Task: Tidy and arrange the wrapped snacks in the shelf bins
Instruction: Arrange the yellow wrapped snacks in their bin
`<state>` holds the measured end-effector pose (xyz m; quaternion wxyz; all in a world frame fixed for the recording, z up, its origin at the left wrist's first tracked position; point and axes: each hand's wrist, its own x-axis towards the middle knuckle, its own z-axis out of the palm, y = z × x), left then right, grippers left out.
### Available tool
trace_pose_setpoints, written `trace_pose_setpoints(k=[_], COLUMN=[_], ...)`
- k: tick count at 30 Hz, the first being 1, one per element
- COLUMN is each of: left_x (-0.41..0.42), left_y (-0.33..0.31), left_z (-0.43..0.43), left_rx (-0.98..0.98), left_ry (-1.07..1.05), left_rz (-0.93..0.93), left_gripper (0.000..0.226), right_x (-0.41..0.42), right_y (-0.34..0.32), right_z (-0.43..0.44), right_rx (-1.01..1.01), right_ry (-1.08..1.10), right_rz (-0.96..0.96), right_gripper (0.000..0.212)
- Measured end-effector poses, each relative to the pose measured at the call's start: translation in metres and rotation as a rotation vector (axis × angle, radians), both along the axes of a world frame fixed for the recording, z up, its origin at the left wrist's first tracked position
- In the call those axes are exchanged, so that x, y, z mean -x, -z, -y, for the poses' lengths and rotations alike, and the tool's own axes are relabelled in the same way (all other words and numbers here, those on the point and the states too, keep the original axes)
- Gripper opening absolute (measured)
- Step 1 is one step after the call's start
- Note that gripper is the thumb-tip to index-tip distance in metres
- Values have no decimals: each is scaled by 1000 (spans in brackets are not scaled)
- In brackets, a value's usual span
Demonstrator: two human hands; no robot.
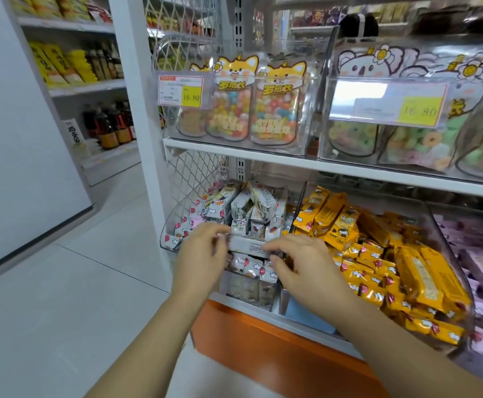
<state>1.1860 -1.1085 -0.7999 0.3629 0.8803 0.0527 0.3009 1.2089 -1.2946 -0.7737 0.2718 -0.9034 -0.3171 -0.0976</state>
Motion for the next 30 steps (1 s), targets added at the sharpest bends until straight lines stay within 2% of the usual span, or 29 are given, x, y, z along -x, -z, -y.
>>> trace_pose_setpoints(k=[2, 4, 10, 14, 18, 25, 30], left_x=[-4, -11, -40, -56, -65, -66, -57], left_y=[-5, -10, -7, -1, -1, 0, -3], left_z=[-21, -36, -54, -60, -69, -73, -68], left_rx=[109, 133, -90, -239, -302, -282, -330], left_ry=[-177, -233, -269, -246, -248, -228, -238], left_rz=[-40, -143, -316, -412, -436, -372, -331], left_gripper=[25, 30, 39, 37, 43, 29, 41], right_x=[-1, -4, -16, -25, -32, -34, -35], right_y=[0, 1, -4, -1, 6, 11, 10], right_z=[-11, -23, -58, -73, -78, -80, -80], right_rx=[-18, -16, 91, 210, 302, 326, 321], right_ry=[-44, -81, -185, -190, -168, -166, -164], right_rz=[21, 11, 14, -27, -60, -39, -38], right_gripper=[22, 24, 34, 44, 48, 50, 51])
